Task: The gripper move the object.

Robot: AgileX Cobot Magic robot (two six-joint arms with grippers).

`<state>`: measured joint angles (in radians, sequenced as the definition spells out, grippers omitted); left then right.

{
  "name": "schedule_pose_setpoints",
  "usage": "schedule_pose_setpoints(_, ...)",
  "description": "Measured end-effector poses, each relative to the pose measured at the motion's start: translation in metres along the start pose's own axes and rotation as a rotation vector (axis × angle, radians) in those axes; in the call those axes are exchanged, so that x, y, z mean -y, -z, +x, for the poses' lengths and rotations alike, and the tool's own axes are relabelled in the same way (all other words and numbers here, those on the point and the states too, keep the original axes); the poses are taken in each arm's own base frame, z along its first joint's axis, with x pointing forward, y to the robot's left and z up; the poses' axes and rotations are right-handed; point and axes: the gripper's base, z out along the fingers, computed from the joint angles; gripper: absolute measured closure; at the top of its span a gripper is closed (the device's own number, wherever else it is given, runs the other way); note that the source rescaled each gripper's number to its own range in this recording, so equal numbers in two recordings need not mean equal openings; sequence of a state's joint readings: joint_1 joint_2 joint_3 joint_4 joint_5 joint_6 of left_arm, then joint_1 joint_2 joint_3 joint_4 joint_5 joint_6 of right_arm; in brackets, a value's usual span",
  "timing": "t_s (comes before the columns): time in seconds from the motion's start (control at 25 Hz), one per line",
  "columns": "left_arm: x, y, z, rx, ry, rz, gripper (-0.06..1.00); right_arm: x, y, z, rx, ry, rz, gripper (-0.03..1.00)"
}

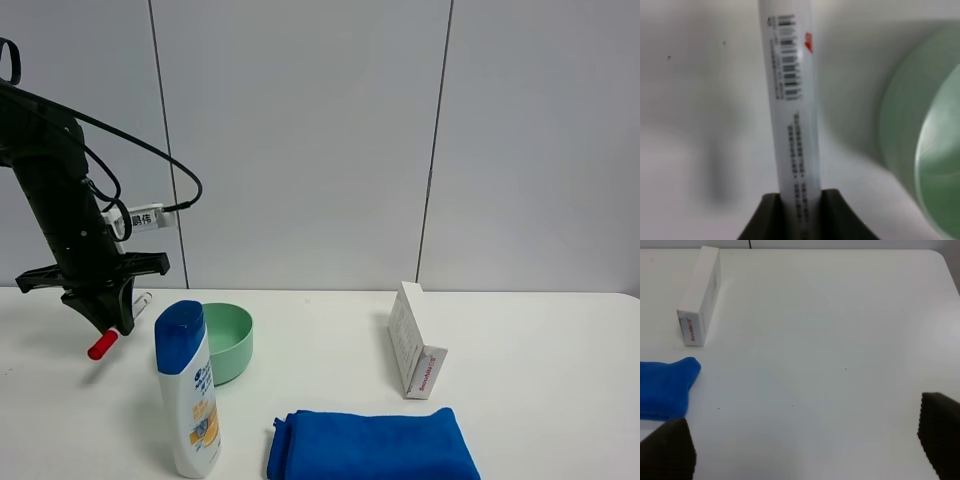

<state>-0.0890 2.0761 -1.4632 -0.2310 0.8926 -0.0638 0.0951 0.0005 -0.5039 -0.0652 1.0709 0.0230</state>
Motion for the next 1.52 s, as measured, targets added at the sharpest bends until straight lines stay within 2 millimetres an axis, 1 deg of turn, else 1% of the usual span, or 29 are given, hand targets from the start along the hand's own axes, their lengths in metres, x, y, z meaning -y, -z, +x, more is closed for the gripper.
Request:
schedule_pose_setpoints(0.52, 0.001, 0.0, -0.004, 0.049, 0.005, 0.008, 0.94, 0.0, 0.0, 0.0, 0.0, 0.0, 0.0, -0.03)
schedule_pose_setpoints(0.8, -0.004, -0.012, 0.005, 0.039, 0.015, -0.001, 0.94, 0.0, 0.0, 0.0, 0.0, 0.0, 0.0, -0.03)
schedule_pose_setpoints(1.04, -0.004, -0.012, 0.004, 0.047, 0.016, -0.001, 0.94, 0.0, 0.0, 0.0, 0.0, 0.0, 0.0, -0.03)
schedule_pose_setpoints(1.32, -0.007, -0.026, 0.004, 0.031, 0.019, -0.011, 0.94, 0.0, 0.0, 0.0, 0.0, 0.0, 0.0, -0.03)
schedule_pose_setpoints(1.52, -0.011, -0.031, 0.003, 0.034, -0.013, -0.043, 0.94, 0.0, 0.0, 0.0, 0.0, 0.0, 0.0, -0.03)
